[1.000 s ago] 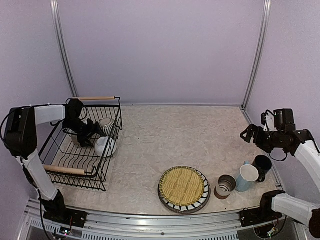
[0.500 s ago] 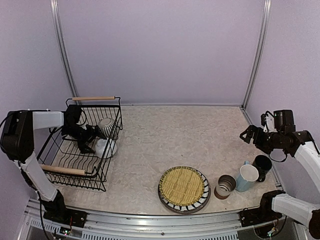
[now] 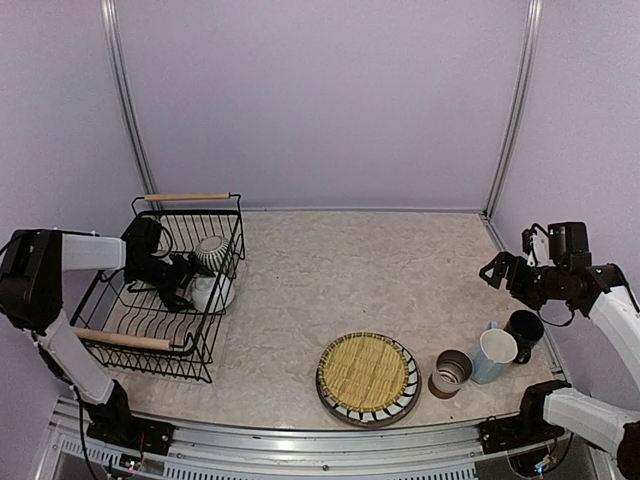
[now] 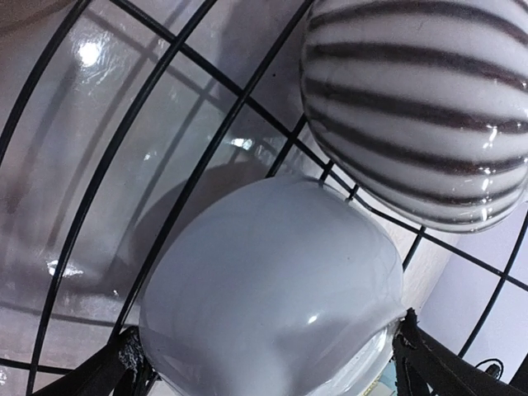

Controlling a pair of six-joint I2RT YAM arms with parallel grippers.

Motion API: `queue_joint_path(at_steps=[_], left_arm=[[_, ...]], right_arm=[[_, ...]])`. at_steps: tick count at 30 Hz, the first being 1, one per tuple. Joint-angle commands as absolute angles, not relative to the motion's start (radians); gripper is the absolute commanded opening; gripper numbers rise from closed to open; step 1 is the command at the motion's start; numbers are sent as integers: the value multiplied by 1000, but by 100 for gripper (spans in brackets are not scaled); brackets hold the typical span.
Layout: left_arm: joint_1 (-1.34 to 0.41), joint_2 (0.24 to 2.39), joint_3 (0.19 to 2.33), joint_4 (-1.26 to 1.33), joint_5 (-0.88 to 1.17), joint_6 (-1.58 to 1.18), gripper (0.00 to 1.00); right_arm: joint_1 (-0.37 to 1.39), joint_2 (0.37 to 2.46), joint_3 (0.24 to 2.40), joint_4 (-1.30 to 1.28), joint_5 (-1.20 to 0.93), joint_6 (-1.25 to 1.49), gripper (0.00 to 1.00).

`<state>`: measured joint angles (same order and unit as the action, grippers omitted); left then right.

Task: Unload the mixed dishes from the dish rack
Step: Grab the bowl from the dish rack.

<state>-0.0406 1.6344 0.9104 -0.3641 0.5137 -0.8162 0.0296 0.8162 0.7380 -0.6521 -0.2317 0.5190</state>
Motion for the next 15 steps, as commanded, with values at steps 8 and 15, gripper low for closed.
queue_joint_path(at_steps=[8, 15], left_arm=[[-32, 1662, 793, -153, 445, -850, 99], [-29, 1624, 754, -90, 433, -875, 86]], right_arm=[[20, 788, 730, -659, -234, 528, 100], [20, 788, 738, -664, -234, 526, 100]])
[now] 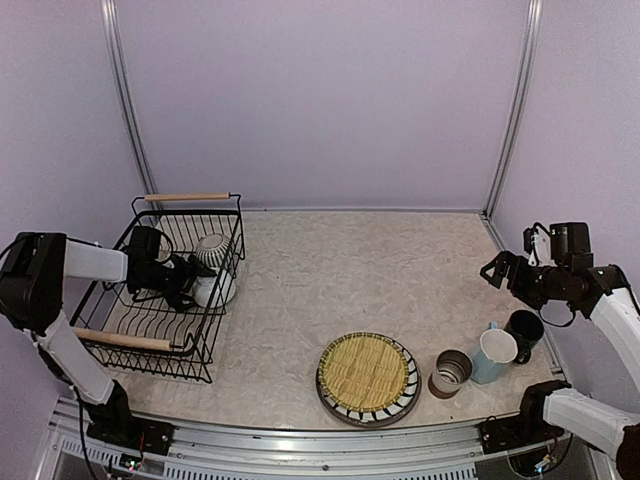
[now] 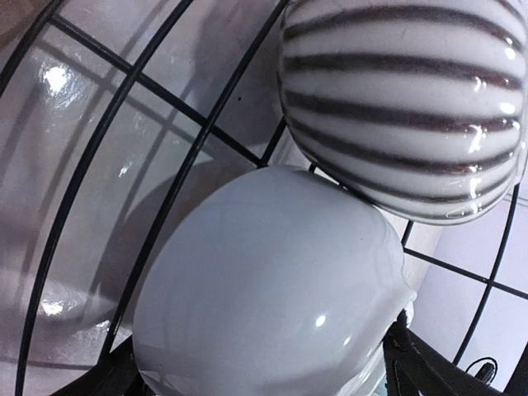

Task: Unload the mixed dishes from the dish rack
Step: Grab the bowl from the dish rack, then pass from the left arm to the right

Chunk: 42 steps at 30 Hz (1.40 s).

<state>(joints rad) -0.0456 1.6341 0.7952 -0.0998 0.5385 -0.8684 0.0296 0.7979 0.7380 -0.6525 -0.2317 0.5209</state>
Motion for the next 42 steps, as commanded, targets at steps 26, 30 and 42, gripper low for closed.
queue_joint_path(at_steps=[26, 30, 42], left_arm=[[18, 1219, 838, -381, 379, -782, 41], [49, 1093, 902, -419, 434, -767, 40], [-130, 1104, 1094, -90, 830, -859, 39]], right_arm=[[20, 786, 789, -665, -236, 491, 100], [23, 815, 806, -613, -296, 481, 100], [221, 973, 829, -332, -441, 595, 100]])
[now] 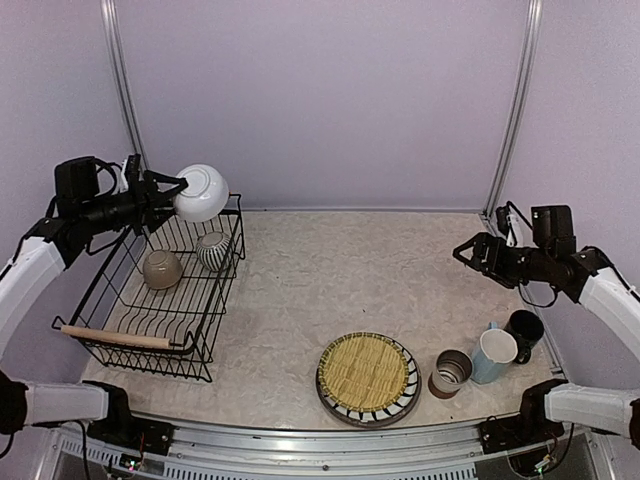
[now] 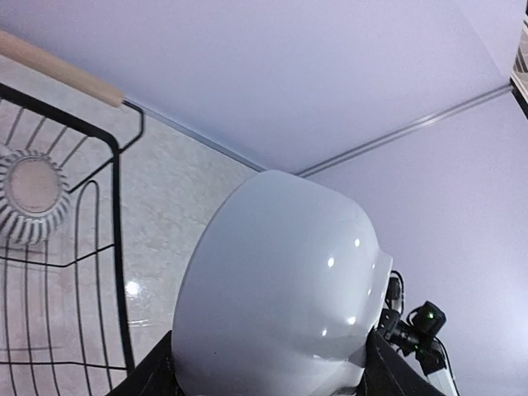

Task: Unload the mixed dishes from the dish rack
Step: Pass from the left arm to the right

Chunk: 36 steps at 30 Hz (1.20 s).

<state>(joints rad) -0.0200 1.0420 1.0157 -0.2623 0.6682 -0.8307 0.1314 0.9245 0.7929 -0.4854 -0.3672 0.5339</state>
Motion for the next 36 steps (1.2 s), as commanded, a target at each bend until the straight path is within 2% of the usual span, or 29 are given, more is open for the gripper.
queue_joint_path(at_steps=[1, 5, 11, 14, 17, 22, 27, 33, 34, 36], left_arm=[[-170, 1128, 1110, -61, 835, -858, 39], [-315, 1228, 1141, 106, 851, -904, 38], [-441, 1403, 1118, 549, 880, -1118, 37], [-477, 1490, 1118, 742, 891, -1236, 36], [-506, 1574, 1128, 903, 899, -1347, 34], [-561, 1666, 1148, 1020, 892, -1413, 33], [-599, 1737, 1178, 1122, 903, -1461, 33], [-600, 1745, 1191, 1087, 907, -1417, 31], [-600, 1740, 1194, 1056, 906, -1398, 30], [-603, 1737, 1201, 1034, 912, -1383, 31]], right_arm=[[253, 992, 829, -292, -453, 618, 100], [397, 1075, 828, -52, -516, 711, 100], [541, 1207, 843, 458, -641, 932, 100], [600, 1278, 908, 628, -674, 982, 100], [646, 1346, 988, 704, -703, 991, 100], [683, 1413, 1061, 792, -695, 1020, 98], [700, 1472, 1110, 831, -716, 1062, 89], [702, 1451, 1092, 803, -704, 1046, 86], [702, 1447, 1092, 800, -704, 1043, 82], [702, 1450, 1095, 813, -712, 1057, 67]])
